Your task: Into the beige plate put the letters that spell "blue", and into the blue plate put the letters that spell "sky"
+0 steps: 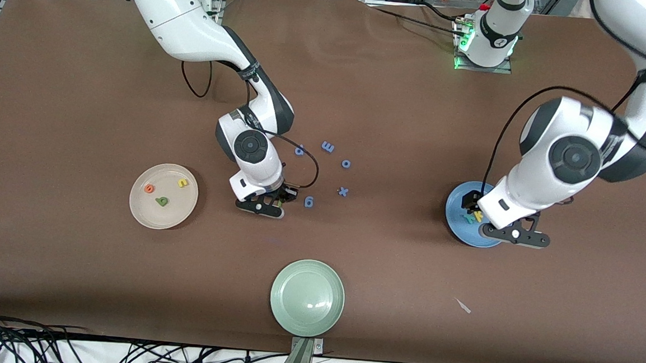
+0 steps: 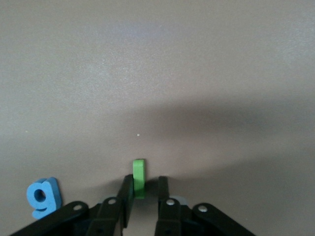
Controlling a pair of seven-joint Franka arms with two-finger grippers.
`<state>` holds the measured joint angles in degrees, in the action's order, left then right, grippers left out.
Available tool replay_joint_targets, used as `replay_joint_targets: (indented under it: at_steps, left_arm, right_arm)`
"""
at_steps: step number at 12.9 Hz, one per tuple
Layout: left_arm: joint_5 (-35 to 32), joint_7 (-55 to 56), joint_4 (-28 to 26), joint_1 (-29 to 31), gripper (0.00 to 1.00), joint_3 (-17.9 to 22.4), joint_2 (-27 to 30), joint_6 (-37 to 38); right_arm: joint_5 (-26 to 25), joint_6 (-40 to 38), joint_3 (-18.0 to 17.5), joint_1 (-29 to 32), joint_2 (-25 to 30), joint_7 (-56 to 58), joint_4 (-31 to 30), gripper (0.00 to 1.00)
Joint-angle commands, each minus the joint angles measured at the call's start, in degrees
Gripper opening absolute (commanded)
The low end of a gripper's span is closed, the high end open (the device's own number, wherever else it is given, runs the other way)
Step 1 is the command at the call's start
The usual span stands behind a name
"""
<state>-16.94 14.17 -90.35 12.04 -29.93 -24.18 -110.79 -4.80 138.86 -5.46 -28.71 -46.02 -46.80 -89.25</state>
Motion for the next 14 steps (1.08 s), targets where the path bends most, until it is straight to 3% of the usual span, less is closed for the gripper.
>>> replay_joint_targets:
  at_steps: [1, 5, 7, 8, 10, 12, 13, 14]
  left_arm:
    - [4.53, -1.6, 0.96, 1.31, 1.0, -0.22, 4.65, 3.02]
    - [5.6, -1.61, 7.35, 1.66, 1.0, -0.31, 7.39, 13.12]
    - [9.09, -1.61, 10.63, 2.63, 1.0, 0.74, 7.82, 15.08]
    - [11.46, -1.69, 10.2, 1.33, 1.0, 4.23, 9.66, 15.08]
    - [14.38, -1.87, 7.13, -9.18, 1.0, 17.64, 13.44, 14.99]
    - [17.45, -4.75, 2.49, -12.48, 1.0, 24.19, 16.52, 14.91]
    - [19.2, -6.94, -0.24, -13.35, 1.0, 26.48, 18.01, 14.12]
    - [20.27, -7.66, -3.05, -15.28, 1.0, 29.2, 20.11, 12.81]
  right_arm:
    - [-0.3, 0.1, 0.62, -0.12, -0.13, 0.91, 0.65, 0.04]
    - [-0.3, -9.45, 1.33, 4.7, 8.55, 14.15, -2.5, 0.03]
    - [-0.3, -11.32, 1.33, 9.27, 16.1, 25.39, -9.67, 0.03]
    - [-0.38, -11.24, 1.5, 11.55, 20.14, 31.53, -14.16, 0.04]
    - [-0.39, -11.5, 2.9, 17.0, 26.92, 45.77, -20.77, 0.1]
    - [-0.12, -11.5, 5.53, 18.25, 31.76, 49.43, -27.26, 0.37]
    - [-0.04, -11.5, 5.55, 18.26, 33.26, 49.35, -28.69, 0.44]
    - [0.05, -12.29, 5.55, 18.26, 34.23, 49.52, -28.62, 0.66]
